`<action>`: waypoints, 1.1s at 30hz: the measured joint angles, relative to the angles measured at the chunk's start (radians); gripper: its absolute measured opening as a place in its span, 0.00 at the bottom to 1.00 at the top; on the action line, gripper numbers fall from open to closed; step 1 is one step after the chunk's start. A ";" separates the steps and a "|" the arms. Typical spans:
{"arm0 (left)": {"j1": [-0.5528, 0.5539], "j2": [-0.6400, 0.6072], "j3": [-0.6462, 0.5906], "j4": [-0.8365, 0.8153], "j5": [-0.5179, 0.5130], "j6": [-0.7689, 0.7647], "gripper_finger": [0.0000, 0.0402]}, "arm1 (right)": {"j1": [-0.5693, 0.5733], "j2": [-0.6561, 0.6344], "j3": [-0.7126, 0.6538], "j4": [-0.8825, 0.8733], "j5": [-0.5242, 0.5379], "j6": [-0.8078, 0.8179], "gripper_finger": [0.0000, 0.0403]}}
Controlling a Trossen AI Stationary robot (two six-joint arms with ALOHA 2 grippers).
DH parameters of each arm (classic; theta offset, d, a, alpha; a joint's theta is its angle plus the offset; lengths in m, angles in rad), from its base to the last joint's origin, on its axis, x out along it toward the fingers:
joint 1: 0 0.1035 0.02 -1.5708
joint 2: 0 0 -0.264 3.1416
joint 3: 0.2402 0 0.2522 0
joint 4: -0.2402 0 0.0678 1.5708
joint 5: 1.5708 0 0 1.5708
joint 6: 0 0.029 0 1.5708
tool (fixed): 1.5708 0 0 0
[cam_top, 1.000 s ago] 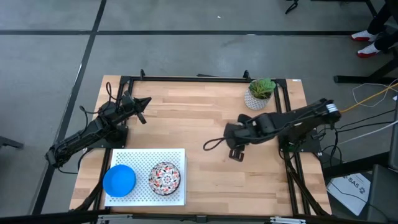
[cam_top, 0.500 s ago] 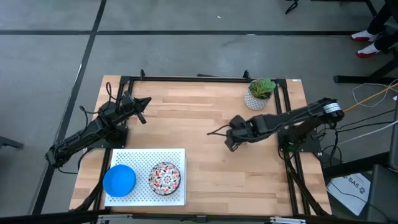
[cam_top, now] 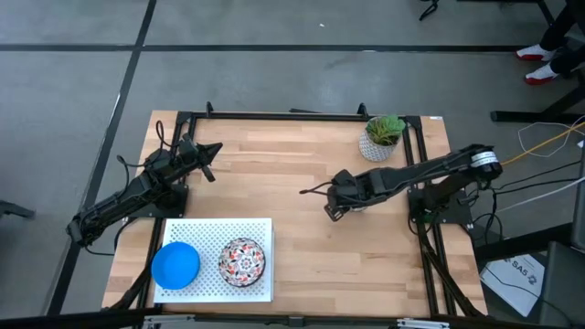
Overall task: Pick & Place Mini bowls
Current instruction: Stack the patterned bowl on the stacked patterned bowls on the shelf
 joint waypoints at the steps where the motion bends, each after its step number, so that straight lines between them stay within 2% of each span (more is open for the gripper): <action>1: 0.000 0.000 0.000 0.000 0.000 0.000 0.01 | 0.000 0.009 0.000 -0.001 0.000 0.000 0.33; 18: 0.000 0.000 0.000 0.000 0.000 0.000 0.01 | 0.000 0.188 0.000 -0.005 0.008 -0.106 0.33; 25: 0.000 0.000 0.000 0.000 0.000 0.000 0.01 | 0.000 0.248 0.000 -0.001 0.013 -0.101 0.33; 29: 0.000 0.000 0.000 0.000 0.000 0.000 0.01 | 0.000 0.249 0.000 0.009 0.001 -0.102 0.26; 33: 0.000 0.000 0.000 0.000 0.000 0.000 0.01 | 0.000 0.248 0.001 0.017 -0.022 -0.102 0.11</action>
